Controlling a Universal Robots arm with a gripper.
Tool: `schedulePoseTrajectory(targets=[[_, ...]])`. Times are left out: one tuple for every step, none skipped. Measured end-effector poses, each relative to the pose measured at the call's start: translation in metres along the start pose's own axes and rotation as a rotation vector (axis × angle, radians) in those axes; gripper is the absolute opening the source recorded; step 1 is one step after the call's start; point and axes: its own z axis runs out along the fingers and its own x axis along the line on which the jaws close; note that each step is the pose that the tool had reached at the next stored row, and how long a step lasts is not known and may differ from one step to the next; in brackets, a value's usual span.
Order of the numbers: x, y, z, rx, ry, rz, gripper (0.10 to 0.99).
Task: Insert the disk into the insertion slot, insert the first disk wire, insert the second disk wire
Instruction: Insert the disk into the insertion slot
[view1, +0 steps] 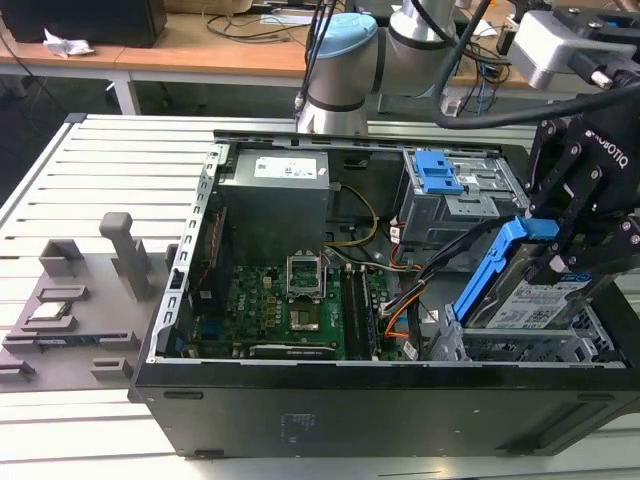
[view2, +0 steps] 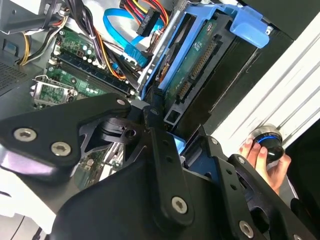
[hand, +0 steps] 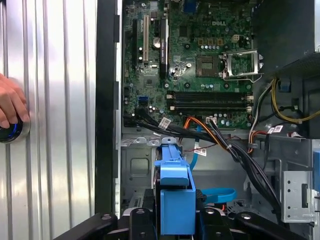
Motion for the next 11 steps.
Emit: schedulePoseTrajectory(targets=[[0.0000,-0.0001,0.0037,0.000,-0.0001,0.000,0.365],[-0.0001,-0.0003,0.0064,0.000,-0.0001,0.000,0.365],[0.0000,-0.0004,0.0097,0.000,0.0000,0.000,0.365],[-0.0001,-0.0004,0.0117,0.000,0.0003,0.000,0.365],[0.0000,-0.0005,0.0120,0.000,0.0007,0.000,0.365],[0.0000,-0.0005,0.0122,0.000,0.0009,0.000,0.365],[0.0000,-0.0005,0.0122,0.000,0.0017,0.000,0.365],[0.0000,-0.0005,0.0122,0.000,0.0016,0.000,0.373],[0.0000,-0.0005,0.0123,0.000,0.0017,0.000,0.435],[0.0000,-0.0005,0.0122,0.000,0.0024,0.000,0.435],[0.0000,-0.0005,0.0122,0.000,0.0028,0.000,0.435]])
